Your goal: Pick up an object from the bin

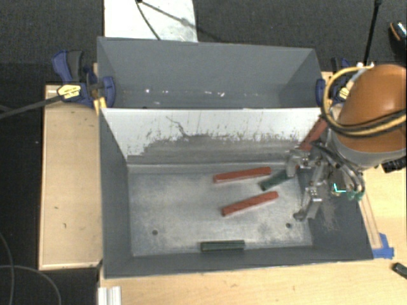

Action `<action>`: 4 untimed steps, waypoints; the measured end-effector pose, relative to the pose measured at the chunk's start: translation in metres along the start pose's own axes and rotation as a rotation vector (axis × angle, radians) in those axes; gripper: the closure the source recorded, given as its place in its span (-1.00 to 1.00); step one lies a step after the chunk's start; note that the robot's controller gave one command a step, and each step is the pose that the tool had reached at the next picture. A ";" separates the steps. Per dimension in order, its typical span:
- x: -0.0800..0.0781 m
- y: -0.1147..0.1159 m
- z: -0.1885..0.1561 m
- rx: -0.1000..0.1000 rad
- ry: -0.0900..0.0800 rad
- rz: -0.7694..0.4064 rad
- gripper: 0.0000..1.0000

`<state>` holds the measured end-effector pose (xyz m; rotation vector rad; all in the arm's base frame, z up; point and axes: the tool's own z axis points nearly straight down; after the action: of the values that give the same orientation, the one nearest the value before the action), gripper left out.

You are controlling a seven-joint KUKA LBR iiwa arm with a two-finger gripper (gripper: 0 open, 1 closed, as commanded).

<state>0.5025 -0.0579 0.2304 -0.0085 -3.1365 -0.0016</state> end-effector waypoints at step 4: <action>-0.052 0.006 0.037 0.005 -0.013 -0.583 1.00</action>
Offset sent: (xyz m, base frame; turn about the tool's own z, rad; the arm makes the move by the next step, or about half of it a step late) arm 0.0404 0.0221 -0.1604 -0.2834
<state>0.5547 -0.0517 0.1936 0.8976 -3.0197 0.0047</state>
